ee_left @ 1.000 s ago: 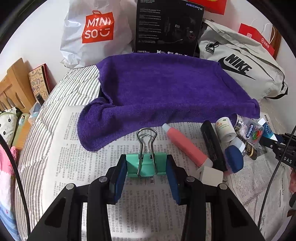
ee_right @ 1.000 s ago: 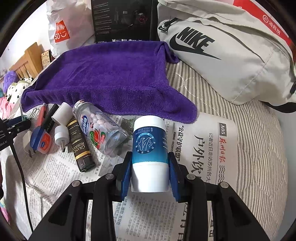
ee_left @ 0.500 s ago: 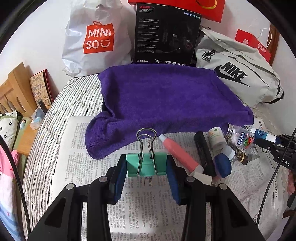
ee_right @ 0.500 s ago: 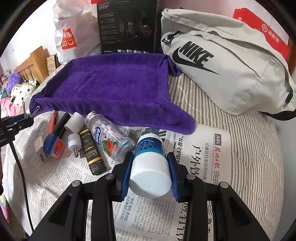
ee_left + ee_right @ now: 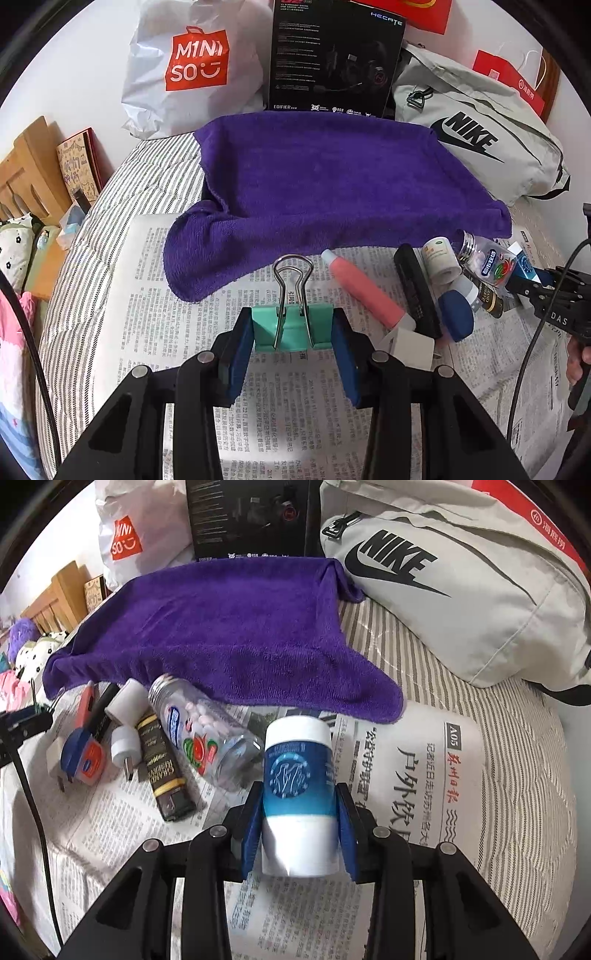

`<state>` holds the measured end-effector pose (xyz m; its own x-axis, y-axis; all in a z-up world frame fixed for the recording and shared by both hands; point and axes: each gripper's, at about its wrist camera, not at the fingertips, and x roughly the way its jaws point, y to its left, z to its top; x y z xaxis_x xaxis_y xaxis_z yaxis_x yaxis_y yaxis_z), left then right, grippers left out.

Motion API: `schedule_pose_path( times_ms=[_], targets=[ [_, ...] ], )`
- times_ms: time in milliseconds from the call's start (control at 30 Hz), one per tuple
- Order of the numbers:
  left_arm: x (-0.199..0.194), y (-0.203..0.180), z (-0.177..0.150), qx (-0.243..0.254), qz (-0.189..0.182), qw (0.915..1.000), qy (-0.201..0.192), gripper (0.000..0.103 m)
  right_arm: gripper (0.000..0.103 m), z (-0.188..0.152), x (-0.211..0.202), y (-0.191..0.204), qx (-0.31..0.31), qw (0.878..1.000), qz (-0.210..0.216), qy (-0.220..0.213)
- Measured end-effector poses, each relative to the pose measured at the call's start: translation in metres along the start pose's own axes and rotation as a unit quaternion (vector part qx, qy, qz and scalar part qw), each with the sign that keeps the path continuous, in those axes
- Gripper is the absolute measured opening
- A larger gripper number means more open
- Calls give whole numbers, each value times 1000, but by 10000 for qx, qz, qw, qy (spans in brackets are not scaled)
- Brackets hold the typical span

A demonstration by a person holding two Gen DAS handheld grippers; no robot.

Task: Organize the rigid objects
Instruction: 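Carry the clip and the container up onto the purple towel with both tools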

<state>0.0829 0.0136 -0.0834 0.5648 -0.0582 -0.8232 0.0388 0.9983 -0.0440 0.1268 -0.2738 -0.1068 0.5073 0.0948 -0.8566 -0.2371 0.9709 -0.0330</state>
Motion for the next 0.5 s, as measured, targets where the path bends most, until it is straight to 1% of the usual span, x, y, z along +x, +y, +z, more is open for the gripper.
schedule_pose_path(
  times_ms=[200, 500],
  targets=[
    [-2, 2, 3, -21, -54, 10000, -29, 39, 36, 2, 0, -1, 4, 10000, 77, 19],
    [-14, 1, 13, -56, -159, 9997, -178, 39, 36, 3, -24, -2, 45, 9996, 256, -130]
  ],
)
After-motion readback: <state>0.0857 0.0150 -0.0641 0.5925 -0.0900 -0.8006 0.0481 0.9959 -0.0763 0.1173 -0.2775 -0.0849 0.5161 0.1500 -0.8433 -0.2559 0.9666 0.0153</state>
